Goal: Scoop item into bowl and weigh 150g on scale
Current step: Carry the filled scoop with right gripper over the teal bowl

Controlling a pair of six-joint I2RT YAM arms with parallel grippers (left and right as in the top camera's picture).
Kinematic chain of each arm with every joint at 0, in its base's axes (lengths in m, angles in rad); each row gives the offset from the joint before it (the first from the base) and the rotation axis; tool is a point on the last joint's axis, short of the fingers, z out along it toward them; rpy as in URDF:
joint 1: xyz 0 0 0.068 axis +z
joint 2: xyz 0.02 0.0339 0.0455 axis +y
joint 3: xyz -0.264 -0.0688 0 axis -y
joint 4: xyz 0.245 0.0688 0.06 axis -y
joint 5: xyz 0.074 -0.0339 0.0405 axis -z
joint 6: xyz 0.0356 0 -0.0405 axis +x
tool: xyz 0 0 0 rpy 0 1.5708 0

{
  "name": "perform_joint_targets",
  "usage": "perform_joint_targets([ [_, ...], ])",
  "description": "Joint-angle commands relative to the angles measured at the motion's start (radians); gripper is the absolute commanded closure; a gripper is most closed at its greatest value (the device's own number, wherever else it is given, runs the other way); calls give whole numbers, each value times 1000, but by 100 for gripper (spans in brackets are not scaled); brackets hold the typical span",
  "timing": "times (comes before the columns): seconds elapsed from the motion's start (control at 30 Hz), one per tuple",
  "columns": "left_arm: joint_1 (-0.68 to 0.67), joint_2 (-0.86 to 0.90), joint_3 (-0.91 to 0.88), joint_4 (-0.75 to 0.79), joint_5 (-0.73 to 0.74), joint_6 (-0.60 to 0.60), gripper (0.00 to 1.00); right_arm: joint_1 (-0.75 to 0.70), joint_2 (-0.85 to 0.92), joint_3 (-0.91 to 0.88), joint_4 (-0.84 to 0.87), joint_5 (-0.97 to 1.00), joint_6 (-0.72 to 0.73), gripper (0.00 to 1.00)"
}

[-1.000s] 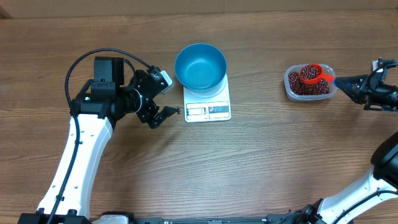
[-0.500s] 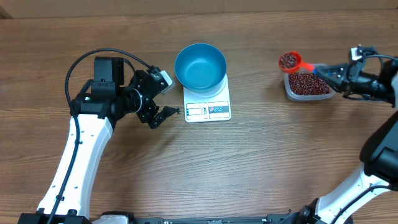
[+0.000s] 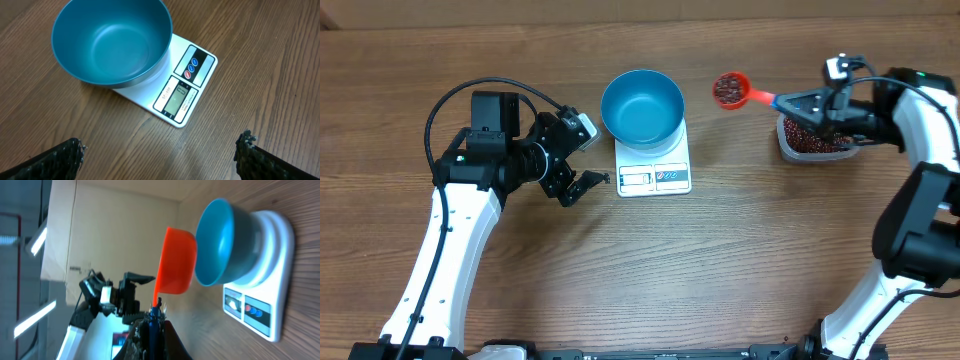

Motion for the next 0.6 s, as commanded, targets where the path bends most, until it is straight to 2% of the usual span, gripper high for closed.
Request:
perform_joint_targets([
  [0.0, 2, -5, -6, 0, 19, -14, 0, 47, 7, -5, 11, -73, -6, 96],
  [0.23, 2, -5, -7, 0, 19, -14, 0, 139, 7, -5, 83, -89, 64, 96],
  [0.57, 2, -5, -7, 0, 19, -14, 0, 238, 7, -5, 329, -24, 314, 96],
])
